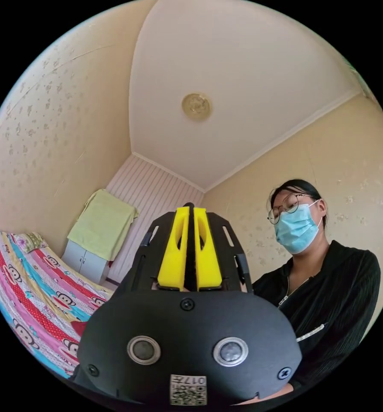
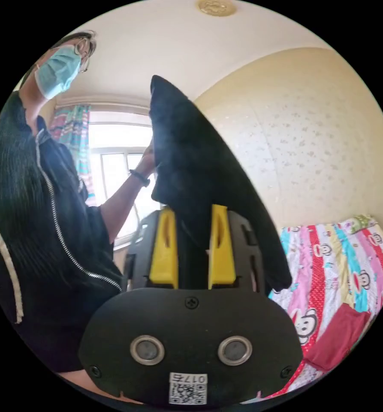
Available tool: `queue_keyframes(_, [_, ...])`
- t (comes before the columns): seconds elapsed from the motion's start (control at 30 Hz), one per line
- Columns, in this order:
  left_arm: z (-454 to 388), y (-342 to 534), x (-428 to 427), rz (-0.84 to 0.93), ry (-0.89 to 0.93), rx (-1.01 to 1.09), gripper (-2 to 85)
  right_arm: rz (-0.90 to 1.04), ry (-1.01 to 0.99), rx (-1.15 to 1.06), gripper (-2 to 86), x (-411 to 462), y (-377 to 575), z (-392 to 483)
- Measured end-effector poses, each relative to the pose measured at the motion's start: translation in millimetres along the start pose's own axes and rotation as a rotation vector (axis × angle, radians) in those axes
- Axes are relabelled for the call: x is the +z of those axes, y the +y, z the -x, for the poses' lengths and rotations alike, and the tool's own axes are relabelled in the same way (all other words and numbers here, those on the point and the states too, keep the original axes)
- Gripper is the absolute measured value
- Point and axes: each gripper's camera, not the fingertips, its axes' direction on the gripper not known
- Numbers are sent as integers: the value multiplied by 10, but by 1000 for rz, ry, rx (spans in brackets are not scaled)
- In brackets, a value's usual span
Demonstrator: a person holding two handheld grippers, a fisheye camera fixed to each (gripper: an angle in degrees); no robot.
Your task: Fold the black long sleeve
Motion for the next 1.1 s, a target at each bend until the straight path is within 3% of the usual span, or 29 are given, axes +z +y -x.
queue_keyframes(0.03, [110,-27,8,-5,-7,-21,6,-13,21,-1,50,13,-14,-60])
queue_keyframes(0.17, [445,-152,-86,52,-121,-124,20,-109,-12,126,35,-88,-125,-547])
queue_keyframes(0.23, [655,-189,-190,157,-240,-194,33,-52,11,210,30,-73,-264,-804])
queue_keyframes(0.37, [788,-78,-313,255,-453,-235,53,19,55,85,24,187,-615,-995])
queue_keyframes(0.5, [702,-11,-609,-18,-237,-109,55,177,111,-12,21,711,-862,-1022])
queue_keyframes(0.57, [627,-30,-606,-50,-246,-39,61,308,95,-144,19,1207,-888,-894])
queue_keyframes(0.67, [654,-60,-120,139,-410,-3,113,348,-17,-168,19,1696,-848,-774])
queue_keyframes(0.73, [768,-9,472,341,-451,49,157,356,31,-170,19,1906,-841,-745])
queue_keyframes(0.8, [847,47,868,436,-460,85,169,354,69,-198,19,2040,-873,-730])
queue_keyframes(0.97, [1089,128,1546,375,-542,100,179,345,95,-286,22,2253,-987,-622])
queue_keyframes(1.1, [1218,97,1767,387,-794,119,128,304,117,-316,23,2256,-959,-635])
